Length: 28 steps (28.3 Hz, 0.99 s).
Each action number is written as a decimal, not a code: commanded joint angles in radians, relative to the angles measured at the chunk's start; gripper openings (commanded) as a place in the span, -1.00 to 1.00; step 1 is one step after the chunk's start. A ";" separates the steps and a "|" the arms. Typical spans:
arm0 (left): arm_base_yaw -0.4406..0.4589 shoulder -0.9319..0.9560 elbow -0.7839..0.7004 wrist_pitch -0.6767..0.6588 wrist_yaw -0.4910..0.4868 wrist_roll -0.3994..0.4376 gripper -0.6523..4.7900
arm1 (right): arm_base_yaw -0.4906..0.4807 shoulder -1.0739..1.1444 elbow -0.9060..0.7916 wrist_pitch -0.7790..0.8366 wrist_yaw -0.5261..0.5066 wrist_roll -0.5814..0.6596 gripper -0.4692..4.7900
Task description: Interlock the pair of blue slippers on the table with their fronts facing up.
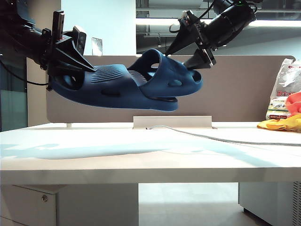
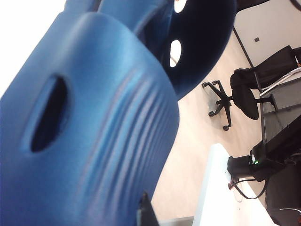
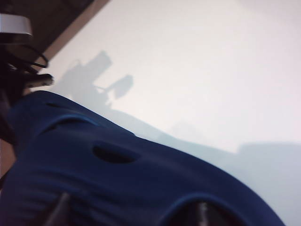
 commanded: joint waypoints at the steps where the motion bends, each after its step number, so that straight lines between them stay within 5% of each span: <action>1: 0.000 -0.006 0.005 0.020 0.030 0.003 -0.78 | 0.000 -0.007 0.003 0.002 0.078 0.003 0.67; 17: 0.004 0.006 0.005 0.056 -0.098 -0.026 -0.78 | -0.029 -0.053 0.003 0.026 0.282 0.073 0.60; 28: 0.004 0.006 0.005 0.112 -0.099 -0.058 -0.78 | -0.029 -0.499 0.002 0.327 0.461 0.146 0.30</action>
